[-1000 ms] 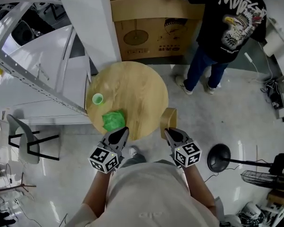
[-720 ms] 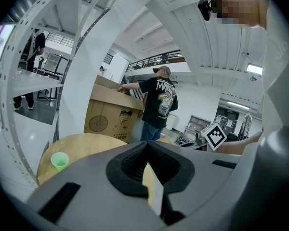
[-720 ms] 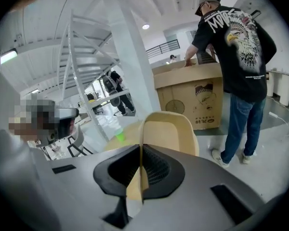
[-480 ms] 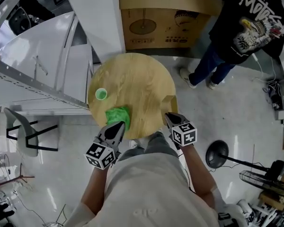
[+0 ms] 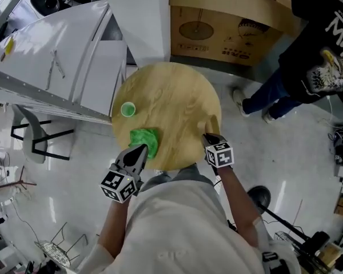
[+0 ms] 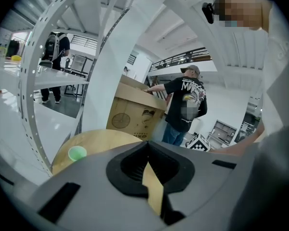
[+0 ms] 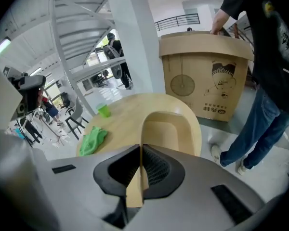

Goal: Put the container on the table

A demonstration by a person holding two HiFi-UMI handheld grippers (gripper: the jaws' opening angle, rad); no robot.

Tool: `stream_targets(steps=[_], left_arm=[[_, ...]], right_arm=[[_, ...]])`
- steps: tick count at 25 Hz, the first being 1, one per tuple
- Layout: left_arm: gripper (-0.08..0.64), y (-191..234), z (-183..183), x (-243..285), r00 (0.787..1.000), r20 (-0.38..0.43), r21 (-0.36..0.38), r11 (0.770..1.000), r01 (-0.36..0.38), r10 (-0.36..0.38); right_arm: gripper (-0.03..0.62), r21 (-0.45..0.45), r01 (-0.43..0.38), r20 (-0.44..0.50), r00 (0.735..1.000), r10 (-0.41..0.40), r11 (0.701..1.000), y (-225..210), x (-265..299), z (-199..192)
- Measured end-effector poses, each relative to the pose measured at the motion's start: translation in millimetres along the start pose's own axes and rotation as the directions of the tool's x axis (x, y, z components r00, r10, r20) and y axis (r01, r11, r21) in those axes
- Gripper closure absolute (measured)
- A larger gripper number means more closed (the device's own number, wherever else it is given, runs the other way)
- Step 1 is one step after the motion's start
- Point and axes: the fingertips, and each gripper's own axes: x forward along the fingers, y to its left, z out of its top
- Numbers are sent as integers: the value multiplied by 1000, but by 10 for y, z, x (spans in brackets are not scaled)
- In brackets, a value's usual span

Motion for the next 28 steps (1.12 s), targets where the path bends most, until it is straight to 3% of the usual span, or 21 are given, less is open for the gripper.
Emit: stream_targets(steps=[16, 28], left_arm=[[543, -30, -41, 70, 968, 18, -87, 965, -248, 251], [543, -75, -151, -43, 948, 32, -130, 942, -311, 317]], right_arm=[[549, -190, -98, -147, 987, 70, 977, -431, 724, 296], [548, -226, -140, -198, 976, 95, 964, -418, 927, 318]])
